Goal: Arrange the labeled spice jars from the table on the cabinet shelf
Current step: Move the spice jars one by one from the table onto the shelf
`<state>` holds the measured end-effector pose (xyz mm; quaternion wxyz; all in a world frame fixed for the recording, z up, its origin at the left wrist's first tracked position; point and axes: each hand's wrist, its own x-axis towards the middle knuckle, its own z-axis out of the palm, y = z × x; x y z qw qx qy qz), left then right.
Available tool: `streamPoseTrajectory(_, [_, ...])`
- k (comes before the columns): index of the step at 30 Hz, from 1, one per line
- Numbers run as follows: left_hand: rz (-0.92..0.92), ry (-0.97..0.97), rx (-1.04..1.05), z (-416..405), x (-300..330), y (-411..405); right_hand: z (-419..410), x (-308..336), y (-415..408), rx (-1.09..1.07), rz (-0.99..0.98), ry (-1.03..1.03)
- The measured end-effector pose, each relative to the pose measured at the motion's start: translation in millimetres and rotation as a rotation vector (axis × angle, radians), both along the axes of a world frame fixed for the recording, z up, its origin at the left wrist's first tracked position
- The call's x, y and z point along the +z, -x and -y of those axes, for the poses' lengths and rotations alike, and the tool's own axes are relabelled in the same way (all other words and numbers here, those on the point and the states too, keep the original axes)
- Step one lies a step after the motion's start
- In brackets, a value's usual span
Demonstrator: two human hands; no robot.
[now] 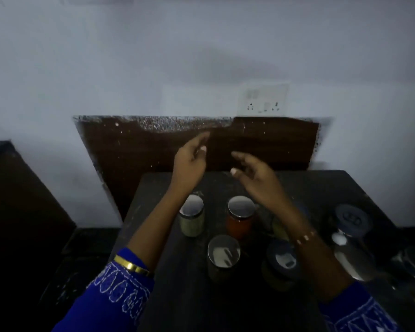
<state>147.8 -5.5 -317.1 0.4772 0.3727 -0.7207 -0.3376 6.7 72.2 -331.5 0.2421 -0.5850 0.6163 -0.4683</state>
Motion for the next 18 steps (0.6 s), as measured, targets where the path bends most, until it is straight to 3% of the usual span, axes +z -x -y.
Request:
streamPoseTrajectory(6, [0.042,-0.334,0.056,-40,-96,-10,-38,-91,-18,0.130,-0.059,-0.348])
streamPoseTrajectory(11, [0.045,-0.622,0.067,-62,-149,-15,-48,-142,-23,0.226,-0.282,-0.534])
streamPoseTrajectory(18, [0.003,-0.841,0.076,-82,-173,-18,-53,-161,-24,0.095,-0.186,-0.423])
